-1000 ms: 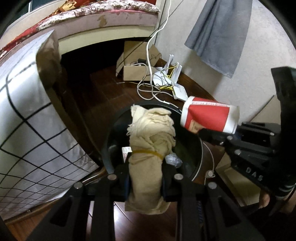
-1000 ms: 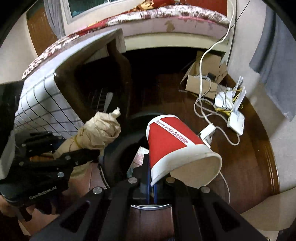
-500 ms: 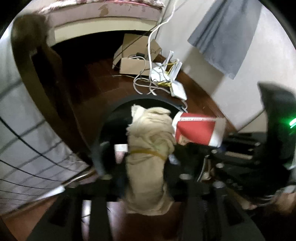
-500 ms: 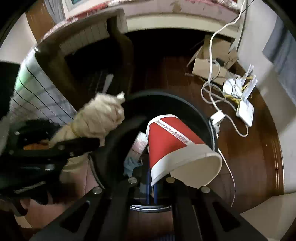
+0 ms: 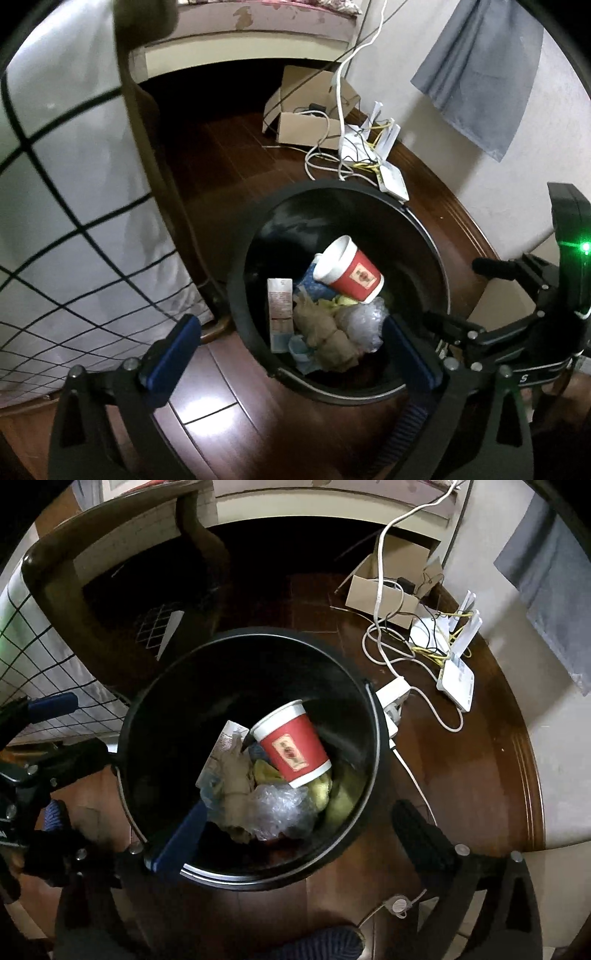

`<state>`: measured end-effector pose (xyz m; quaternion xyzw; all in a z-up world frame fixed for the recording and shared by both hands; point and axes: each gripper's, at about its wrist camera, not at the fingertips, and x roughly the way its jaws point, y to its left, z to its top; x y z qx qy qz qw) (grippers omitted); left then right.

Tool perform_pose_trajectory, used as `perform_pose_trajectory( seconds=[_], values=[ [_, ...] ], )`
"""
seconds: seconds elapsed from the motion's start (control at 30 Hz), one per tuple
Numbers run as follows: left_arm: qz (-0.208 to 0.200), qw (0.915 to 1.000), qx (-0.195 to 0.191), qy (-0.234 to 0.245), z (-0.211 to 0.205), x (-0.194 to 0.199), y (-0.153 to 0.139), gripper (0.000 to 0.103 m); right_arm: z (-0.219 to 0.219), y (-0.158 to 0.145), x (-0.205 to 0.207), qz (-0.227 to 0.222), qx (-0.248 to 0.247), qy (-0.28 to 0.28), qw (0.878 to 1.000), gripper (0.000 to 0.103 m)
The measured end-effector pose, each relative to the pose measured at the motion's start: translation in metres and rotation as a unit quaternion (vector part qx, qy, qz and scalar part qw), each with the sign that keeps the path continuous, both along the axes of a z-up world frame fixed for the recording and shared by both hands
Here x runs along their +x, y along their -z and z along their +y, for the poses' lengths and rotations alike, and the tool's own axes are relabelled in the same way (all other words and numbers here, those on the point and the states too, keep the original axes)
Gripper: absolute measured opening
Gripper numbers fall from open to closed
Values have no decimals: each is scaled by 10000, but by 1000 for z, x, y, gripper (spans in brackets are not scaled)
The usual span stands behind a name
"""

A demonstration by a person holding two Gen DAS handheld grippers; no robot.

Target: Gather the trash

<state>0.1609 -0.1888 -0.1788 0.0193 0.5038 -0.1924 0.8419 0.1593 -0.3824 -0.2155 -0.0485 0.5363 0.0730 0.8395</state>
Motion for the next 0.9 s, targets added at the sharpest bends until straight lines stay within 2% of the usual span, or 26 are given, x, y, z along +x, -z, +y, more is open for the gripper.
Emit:
perform_pose_trajectory(
  seconds=[0.53,0.73,0.9],
  values=[
    [-167,9994,143,-260,27,-18,-12,99,20,-22,-7,-219,13,-211,9995,102],
    [-366,9983,196,-421,40,-28,-34,102,33,-44,-16,-476,-57,-291,9984,102],
    [-507,9964,401,-545,46,-39,-58,102,49,-63,-29,-637,-111,-413,9971,102]
  ],
)
